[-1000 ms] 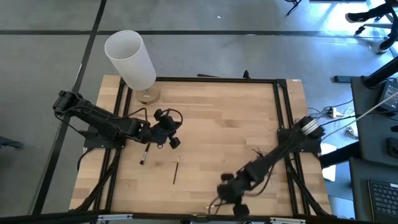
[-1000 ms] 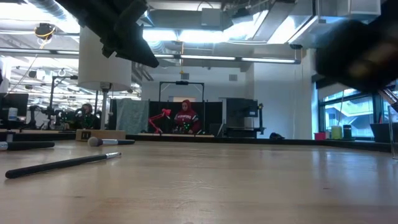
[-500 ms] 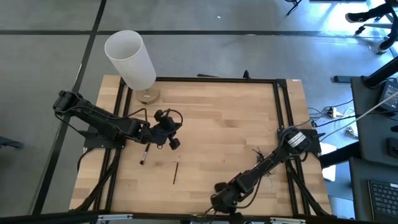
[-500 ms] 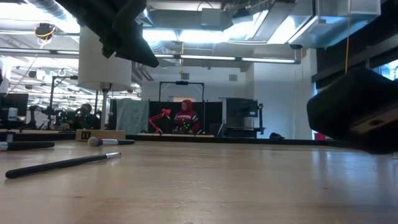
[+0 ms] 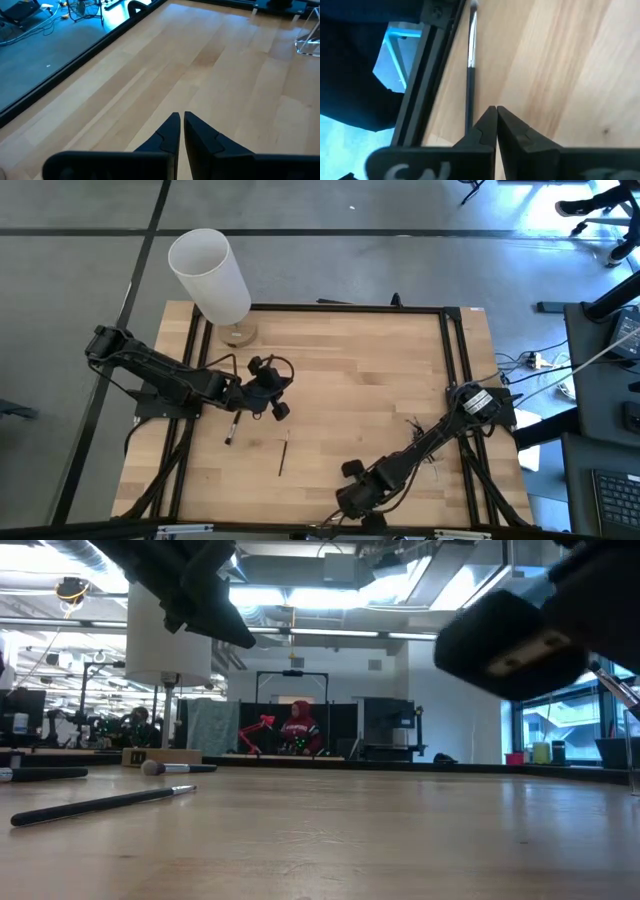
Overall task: Put items in baskets/containers
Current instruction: Put the black eyeshadow brush into the transparent organizer
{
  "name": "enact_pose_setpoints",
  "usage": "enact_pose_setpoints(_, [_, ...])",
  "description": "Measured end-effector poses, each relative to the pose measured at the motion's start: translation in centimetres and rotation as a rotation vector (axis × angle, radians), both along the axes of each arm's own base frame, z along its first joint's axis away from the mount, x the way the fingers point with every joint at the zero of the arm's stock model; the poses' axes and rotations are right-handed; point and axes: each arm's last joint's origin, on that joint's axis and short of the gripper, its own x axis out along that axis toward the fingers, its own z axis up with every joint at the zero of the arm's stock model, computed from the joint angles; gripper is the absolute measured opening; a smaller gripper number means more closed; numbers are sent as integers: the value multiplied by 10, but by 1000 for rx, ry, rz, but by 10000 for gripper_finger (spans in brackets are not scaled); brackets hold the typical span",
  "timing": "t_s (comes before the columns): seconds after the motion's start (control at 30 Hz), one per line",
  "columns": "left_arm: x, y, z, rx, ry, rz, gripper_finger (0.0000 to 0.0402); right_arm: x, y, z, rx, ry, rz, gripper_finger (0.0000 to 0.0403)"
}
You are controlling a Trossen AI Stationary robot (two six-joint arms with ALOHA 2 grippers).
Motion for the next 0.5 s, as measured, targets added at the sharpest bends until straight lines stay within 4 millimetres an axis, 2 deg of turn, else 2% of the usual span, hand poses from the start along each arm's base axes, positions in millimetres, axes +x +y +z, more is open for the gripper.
enact_pose_setpoints(0.17, [0,0,0,-6,-4,3,20,1,-1,17,-98,4,13,12])
enact_pose_setpoints(0.33, [0,0,0,-4,3,4,20,2,-4,45,-214,-4,42,13])
enact_pose_setpoints(0.43, [-2,1,-2,11,19,15,20,6,-1,56,-215,-49,75,24])
enact_pose_setpoints(0.5, [-3,1,-3,17,31,26,20,9,1,55,-186,-42,111,40])
